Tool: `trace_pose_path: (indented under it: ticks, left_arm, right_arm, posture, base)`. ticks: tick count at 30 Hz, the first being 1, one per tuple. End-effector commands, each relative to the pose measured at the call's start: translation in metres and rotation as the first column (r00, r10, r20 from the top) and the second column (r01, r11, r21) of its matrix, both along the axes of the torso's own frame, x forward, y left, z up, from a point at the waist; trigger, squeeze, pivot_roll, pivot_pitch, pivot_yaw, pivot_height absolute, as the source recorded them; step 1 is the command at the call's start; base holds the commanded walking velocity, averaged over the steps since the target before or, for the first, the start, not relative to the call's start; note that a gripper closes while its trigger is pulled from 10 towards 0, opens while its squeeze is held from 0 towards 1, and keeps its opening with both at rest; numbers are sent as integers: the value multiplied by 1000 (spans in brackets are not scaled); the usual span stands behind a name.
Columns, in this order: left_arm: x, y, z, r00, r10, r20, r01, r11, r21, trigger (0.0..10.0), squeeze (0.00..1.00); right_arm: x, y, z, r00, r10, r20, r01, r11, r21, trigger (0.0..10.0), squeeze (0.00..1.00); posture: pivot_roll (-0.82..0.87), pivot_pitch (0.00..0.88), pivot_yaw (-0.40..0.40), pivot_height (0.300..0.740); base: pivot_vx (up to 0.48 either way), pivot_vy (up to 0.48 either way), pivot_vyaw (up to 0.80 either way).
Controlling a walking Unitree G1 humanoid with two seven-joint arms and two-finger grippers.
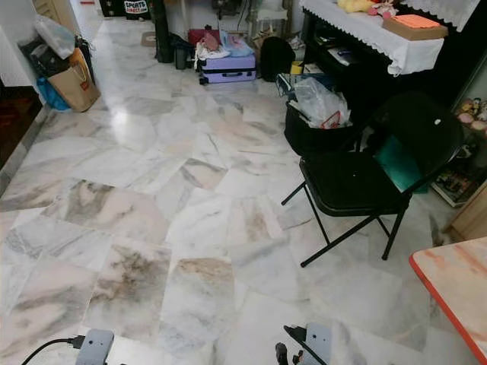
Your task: Hang hanger
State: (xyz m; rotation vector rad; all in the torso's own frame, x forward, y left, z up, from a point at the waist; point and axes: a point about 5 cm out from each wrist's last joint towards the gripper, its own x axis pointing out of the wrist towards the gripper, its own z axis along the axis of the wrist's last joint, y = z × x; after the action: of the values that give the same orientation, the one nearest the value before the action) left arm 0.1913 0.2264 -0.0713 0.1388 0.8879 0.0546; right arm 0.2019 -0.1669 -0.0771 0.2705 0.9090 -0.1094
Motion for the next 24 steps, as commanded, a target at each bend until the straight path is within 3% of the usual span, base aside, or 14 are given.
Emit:
trace_pose_path:
  ticks: [1, 13, 16, 19, 24]
  left_arm:
    - [-7, -7, -5, 1000, 7, -24, -8, 1000, -25, 10000, 0]
    - [-20, -6, -11, 998, 33, -49, -35, 998, -43, 10000, 0]
    - [-20, -9, -12, 999, -15, -51, 14, 1000, -18, 10000, 0]
    - [-18, -11, -11, 998, -48, -47, 48, 999, -5, 10000, 0]
    - [-11, -10, -8, 999, 17, -29, -18, 999, -40, 10000, 0]
  right_arm:
    - [-10, -7, -5, 999, -4, -43, 3, 1000, -19, 10000, 0]
    - [-17, -15, -7, 999, 2, -50, -4, 999, -36, 10000, 0]
    - [-17, -17, -7, 999, 1, -48, -3, 999, -43, 10000, 0]
    - [-17, -19, -7, 999, 6, -48, -8, 999, -47, 10000, 0]
    - [-15, -20, -6, 999, -4, -43, 2, 999, -45, 10000, 0]
  posture:
    - [150, 0, -18, 740]
    - [141, 0, -36, 740]
    - [134, 0, -36, 740]
    - [133, 7, -43, 740]
    - [128, 51, -54, 740]
  base:
    - [0, 0, -750]
    - [0, 0, -746]
    - [0, 0, -746]
    - [0, -480, -744]
    - [0, -192, -744]
